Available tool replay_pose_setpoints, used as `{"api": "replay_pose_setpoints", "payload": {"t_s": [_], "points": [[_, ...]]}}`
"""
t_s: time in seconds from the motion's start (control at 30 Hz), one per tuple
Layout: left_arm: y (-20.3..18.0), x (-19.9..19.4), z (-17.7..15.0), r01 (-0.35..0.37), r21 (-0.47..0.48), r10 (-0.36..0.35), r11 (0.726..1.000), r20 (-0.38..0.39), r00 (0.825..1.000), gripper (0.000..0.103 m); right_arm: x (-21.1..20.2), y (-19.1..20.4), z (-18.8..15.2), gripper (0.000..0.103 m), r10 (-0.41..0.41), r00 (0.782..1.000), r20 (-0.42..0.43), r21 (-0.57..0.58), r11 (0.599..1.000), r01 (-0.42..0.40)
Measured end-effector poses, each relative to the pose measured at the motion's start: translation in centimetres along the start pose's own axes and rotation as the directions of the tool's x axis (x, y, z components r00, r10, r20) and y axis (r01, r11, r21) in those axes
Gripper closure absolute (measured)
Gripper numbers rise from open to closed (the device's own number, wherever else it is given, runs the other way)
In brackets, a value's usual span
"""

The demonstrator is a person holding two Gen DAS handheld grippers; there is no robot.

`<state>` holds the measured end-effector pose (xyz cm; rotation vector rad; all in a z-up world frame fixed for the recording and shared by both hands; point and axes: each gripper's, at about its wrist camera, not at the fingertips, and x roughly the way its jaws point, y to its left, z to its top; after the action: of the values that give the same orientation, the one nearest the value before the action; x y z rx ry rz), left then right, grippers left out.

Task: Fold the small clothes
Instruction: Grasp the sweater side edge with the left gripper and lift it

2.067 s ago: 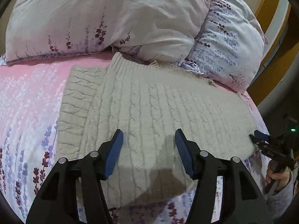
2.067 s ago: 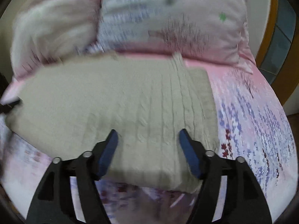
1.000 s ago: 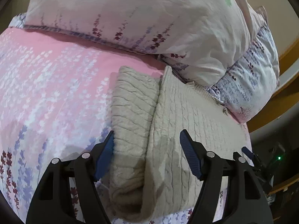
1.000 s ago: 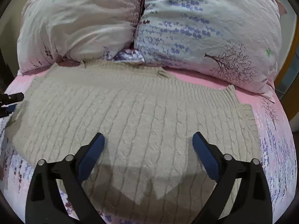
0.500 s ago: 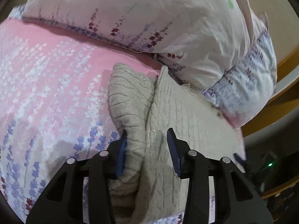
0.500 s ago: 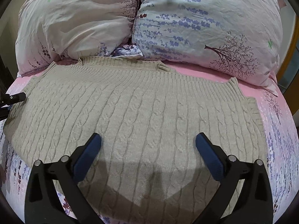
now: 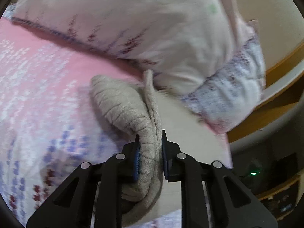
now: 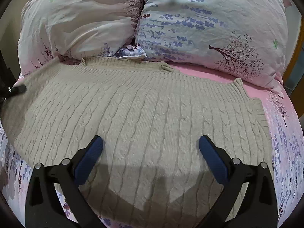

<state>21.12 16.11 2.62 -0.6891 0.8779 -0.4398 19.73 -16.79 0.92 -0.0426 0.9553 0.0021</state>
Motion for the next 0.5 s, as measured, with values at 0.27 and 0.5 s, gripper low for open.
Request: {"api": "replay_pose_setpoints", "payload": {"t_s": [0.27,0.5], "points": [[-6.3,1.1,-0.1,0.189,0.063,-0.189,0.980,-0.004,0.982,0.086,-0.2,0.1,-0.3,0.002,0.005,1.000,0.004,-0.003,1.000,-0.005],[-10.8,5.4,-1.2,0.338,0.026,-0.336,0.941,-0.061,0.940,0.087,-1.7,-0.9,-0.8,0.002,0.051,0.998,0.028,-0.004,0.999,-0.050]]}}
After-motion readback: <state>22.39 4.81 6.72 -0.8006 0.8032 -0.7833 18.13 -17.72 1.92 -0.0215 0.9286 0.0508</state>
